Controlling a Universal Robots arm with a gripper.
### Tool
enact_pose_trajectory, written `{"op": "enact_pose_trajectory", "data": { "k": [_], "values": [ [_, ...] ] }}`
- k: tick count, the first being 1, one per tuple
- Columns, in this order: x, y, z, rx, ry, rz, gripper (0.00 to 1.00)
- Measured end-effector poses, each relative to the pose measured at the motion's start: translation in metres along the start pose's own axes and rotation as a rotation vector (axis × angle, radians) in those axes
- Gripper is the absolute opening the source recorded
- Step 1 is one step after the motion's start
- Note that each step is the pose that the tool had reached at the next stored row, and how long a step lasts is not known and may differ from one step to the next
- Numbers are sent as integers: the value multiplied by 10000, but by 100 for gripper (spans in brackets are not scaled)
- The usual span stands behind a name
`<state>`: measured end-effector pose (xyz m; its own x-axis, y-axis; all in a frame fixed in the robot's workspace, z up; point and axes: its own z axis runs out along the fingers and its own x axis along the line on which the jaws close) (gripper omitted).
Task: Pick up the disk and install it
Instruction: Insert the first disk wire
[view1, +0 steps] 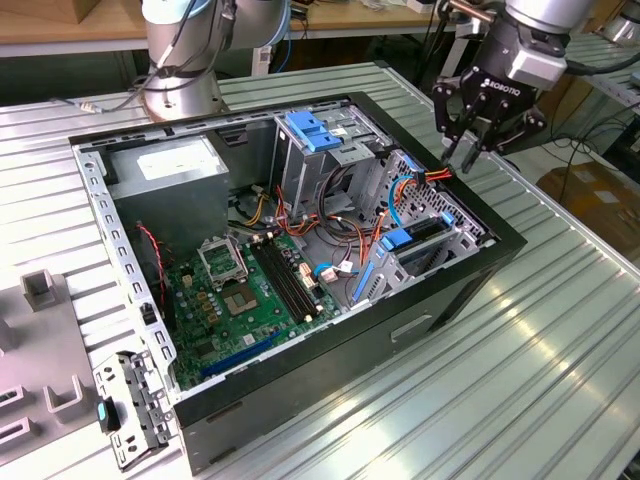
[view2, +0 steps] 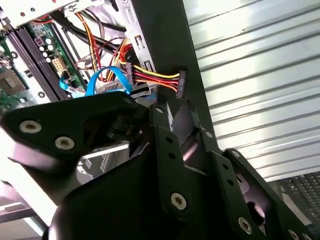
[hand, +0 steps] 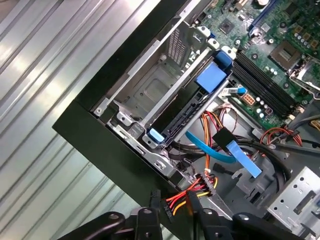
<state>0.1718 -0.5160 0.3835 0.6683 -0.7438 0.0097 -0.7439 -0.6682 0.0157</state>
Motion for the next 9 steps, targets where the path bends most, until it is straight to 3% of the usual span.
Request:
{"op": "enact_pose_trajectory", "data": {
  "k": [1, 4, 6, 9],
  "values": [
    [-1, -2, 8, 4, 12, -123, 38],
    [-1, -5, 43, 10, 38, -717, 38],
    [0, -10, 80, 14, 53, -1381, 38],
    [-20, -82, 86, 15, 55, -1458, 38]
  ]
}}
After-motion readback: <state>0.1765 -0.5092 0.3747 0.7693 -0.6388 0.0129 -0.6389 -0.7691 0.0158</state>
